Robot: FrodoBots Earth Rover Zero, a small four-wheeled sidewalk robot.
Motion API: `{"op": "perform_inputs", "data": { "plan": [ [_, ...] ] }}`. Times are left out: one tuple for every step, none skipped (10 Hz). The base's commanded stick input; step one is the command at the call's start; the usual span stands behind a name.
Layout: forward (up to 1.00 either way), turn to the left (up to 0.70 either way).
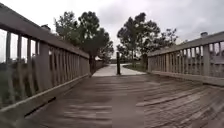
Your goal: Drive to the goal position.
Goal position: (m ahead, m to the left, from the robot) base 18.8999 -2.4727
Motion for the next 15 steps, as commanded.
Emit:
{"op": "perform_inputs", "data": {
  "plan": [
    [0.85,0.0],
    [0.85,0.0],
    [0.85,0.0],
    [0.85,0.0],
    [0.85,0.0],
    [0.85,0.0],
    [0.85,0.0],
    [0.85,0.0],
    [0.85,0.0],
    [0.85,0.0],
    [0.85,0.0],
    [0.85,0.0],
    [0.85,0.0],
    [0.85,0.0],
    [0.85,0.0]
  ]
}}
